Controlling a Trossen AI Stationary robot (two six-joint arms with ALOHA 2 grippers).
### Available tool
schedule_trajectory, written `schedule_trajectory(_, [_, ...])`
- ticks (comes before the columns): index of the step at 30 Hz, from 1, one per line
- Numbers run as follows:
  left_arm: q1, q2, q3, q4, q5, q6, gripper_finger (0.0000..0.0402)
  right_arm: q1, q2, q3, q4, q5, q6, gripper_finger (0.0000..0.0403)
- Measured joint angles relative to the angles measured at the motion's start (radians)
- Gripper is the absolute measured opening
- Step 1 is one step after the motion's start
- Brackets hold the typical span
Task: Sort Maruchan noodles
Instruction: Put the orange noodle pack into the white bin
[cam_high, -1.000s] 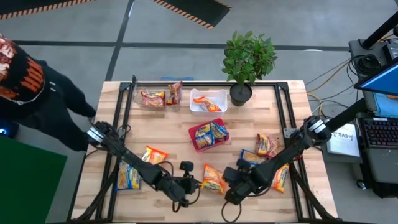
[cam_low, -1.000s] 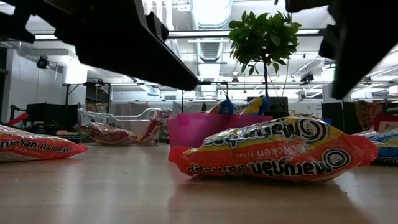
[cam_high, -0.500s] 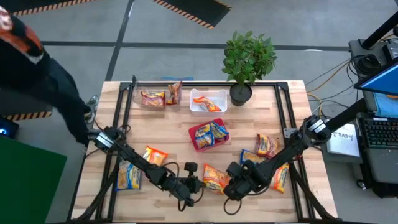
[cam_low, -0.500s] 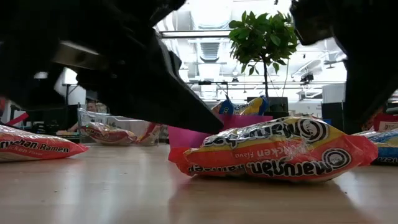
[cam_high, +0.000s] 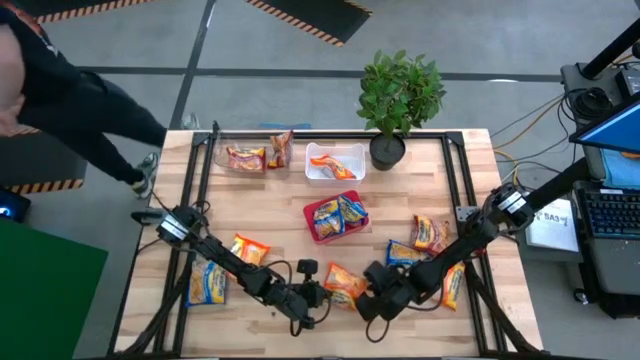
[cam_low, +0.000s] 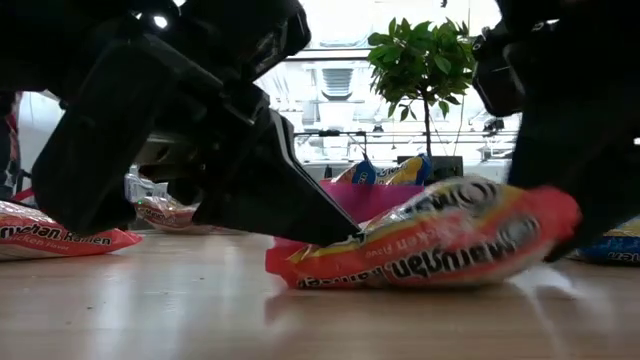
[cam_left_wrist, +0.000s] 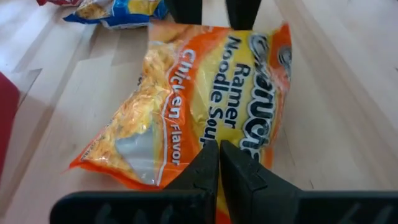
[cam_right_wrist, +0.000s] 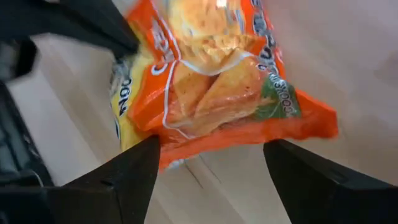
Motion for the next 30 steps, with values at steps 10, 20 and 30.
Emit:
schedule_trajectory(10, [0.002,0.003,-0.001,-0.013,0.003,-0.007,0.0000,-0.015,0.000,-0.092,0.419,0.163,-0.189,0.0271])
schedule_trajectory(20, [0.004,0.003,-0.001,-0.011,0.003,-0.022,0.0000,-0.054,0.058,-0.087,0.474,0.170,-0.186,0.0244])
schedule_trajectory(30, [0.003,-0.009,-0.003,-0.010,0.005,-0.010,0.0000,-0.058,0.072,-0.082,0.460,0.176,-0.192,0.0102])
